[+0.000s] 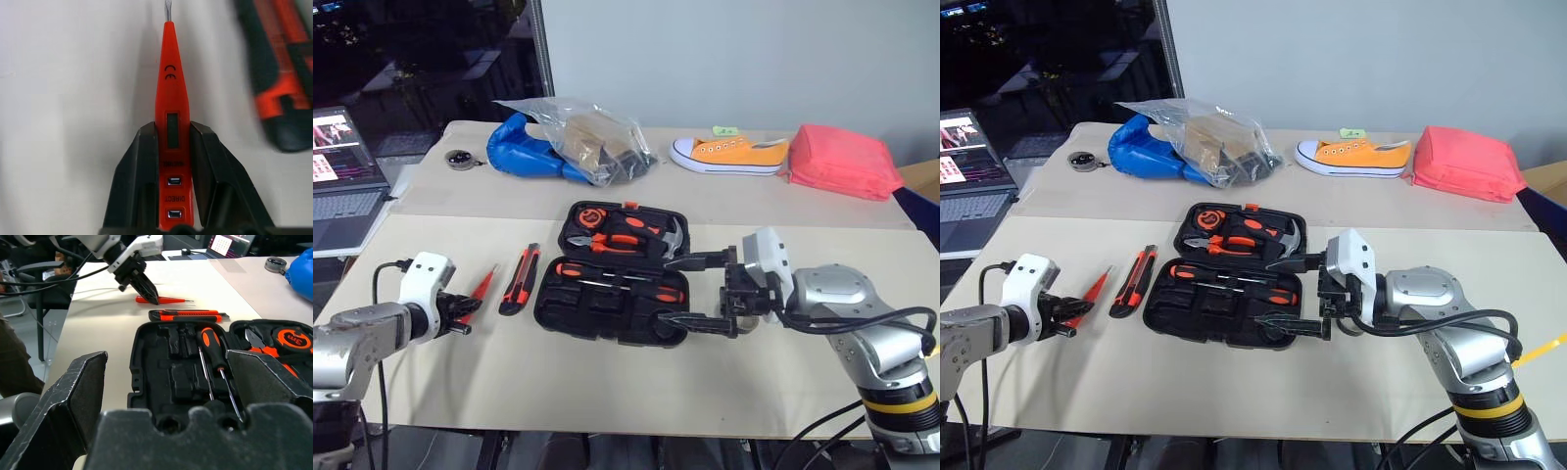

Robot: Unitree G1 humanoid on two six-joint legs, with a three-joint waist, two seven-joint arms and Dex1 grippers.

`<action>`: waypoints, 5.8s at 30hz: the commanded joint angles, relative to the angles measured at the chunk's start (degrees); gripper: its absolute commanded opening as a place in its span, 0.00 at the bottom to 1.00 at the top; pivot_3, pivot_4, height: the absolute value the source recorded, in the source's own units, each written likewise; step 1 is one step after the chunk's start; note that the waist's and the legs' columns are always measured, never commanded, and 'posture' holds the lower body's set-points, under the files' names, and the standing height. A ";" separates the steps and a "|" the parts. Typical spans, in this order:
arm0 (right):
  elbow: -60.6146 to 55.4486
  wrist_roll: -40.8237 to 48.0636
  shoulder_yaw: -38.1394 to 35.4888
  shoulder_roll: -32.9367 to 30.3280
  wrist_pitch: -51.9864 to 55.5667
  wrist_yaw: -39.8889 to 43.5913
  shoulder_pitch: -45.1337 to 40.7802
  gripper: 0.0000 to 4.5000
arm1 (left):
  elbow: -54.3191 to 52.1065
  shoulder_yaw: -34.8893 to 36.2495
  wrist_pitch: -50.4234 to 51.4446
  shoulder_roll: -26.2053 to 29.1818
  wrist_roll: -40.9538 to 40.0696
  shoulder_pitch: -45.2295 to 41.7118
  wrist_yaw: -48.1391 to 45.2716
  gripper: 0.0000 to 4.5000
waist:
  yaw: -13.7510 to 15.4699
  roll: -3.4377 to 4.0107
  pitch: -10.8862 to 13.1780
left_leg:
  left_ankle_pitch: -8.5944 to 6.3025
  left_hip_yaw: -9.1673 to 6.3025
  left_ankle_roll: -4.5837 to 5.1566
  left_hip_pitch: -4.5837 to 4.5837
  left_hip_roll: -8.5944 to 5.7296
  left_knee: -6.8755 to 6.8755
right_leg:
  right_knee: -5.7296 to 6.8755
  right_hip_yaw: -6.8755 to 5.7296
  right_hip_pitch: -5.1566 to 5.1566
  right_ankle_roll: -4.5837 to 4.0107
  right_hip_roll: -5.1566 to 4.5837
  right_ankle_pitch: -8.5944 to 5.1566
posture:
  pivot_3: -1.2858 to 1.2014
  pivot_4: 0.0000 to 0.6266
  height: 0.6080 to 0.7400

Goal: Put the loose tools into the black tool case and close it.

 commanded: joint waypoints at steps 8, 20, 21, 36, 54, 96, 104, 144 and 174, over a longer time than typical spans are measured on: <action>-2.90 -1.50 -7.03 -1.63 -5.63 -2.26 7.83 1.00 | -3.31 -16.39 -18.40 7.49 4.80 -17.67 -28.04 0.09 | 1.35 0.05 0.03 | 0.00 0.08 -0.01 -0.01 -0.16 0.10 | -0.02 0.05 0.09 0.13 -0.07 -0.01 | 0.52 0.24 1.00; -9.41 -0.43 -13.93 -4.46 -4.05 -5.57 17.80 1.00 | 23.70 -40.38 -43.71 -2.98 26.75 -37.34 -45.81 0.09 | 0.73 0.06 0.02 | 0.00 0.00 0.04 -0.10 -0.12 0.21 | 0.02 0.11 0.05 0.15 0.11 -0.01 | 0.52 0.24 1.00; -9.97 -0.33 -14.28 -4.46 -3.92 -5.94 18.42 1.00 | 24.63 -40.59 -44.47 -3.18 27.33 -37.67 -46.74 0.09 | 0.75 0.06 0.02 | 0.00 0.00 0.04 -0.13 -0.12 0.21 | 0.02 0.11 0.05 0.15 0.11 -0.01 | 0.52 0.24 1.00; -10.92 0.48 -14.17 -5.02 -4.26 -6.06 19.82 1.00 | 34.29 -41.38 -53.84 -8.70 35.20 -41.73 -50.76 0.09 | 1.07 0.11 0.00 | 0.01 -0.05 0.06 0.04 -0.13 0.59 | 0.13 0.08 0.36 0.63 0.10 -0.16 | 0.52 0.24 1.00; -9.85 0.71 -15.36 -7.55 -5.58 -2.37 20.94 1.00 | 37.60 -41.67 -56.64 -11.66 38.79 -42.48 -51.99 0.09 | 1.16 0.18 -0.05 | -0.10 -0.07 0.24 0.12 -0.14 1.00 | 0.11 0.07 0.69 0.77 0.09 -0.14 | 0.52 0.24 1.00; -6.48 -0.83 -11.97 -7.70 -5.29 -2.32 15.57 1.00 | 7.32 -21.95 -38.26 -19.84 29.30 -5.29 -9.66 0.01 | 0.16 0.43 -0.17 | -0.12 -0.08 0.23 0.49 -0.14 1.06 | 0.42 0.16 0.90 0.78 0.05 -0.15 | 0.52 0.24 1.00; -6.96 -0.40 -12.36 -8.31 -4.91 -2.65 16.08 1.00 | 10.67 -25.88 -42.32 -20.22 32.00 -4.48 -8.75 0.01 | 0.18 0.81 -0.41 | -0.12 0.00 0.23 0.96 -0.19 1.06 | 0.51 0.25 1.25 0.79 0.01 -0.15 | 0.52 0.24 1.00; -1.01 -1.99 -6.30 -3.96 -8.59 0.20 9.99 1.00 | -17.66 -0.84 -2.89 -16.99 4.16 -3.84 5.11 1.00 | -0.12 0.34 -0.15 | -0.20 -0.12 0.11 0.34 -0.19 0.88 | -0.01 0.18 0.87 0.89 -0.03 -0.20 | 0.52 0.24 1.00; -3.69 -3.03 -8.16 -4.62 -8.06 -2.44 13.11 1.00 | -2.34 -25.91 -23.26 -15.83 24.22 -4.01 -0.29 0.01 | 0.16 0.48 -0.23 | -0.19 -0.09 0.12 0.42 -0.24 0.92 | -0.02 0.19 0.97 0.90 -0.07 -0.20 | 0.52 0.24 1.00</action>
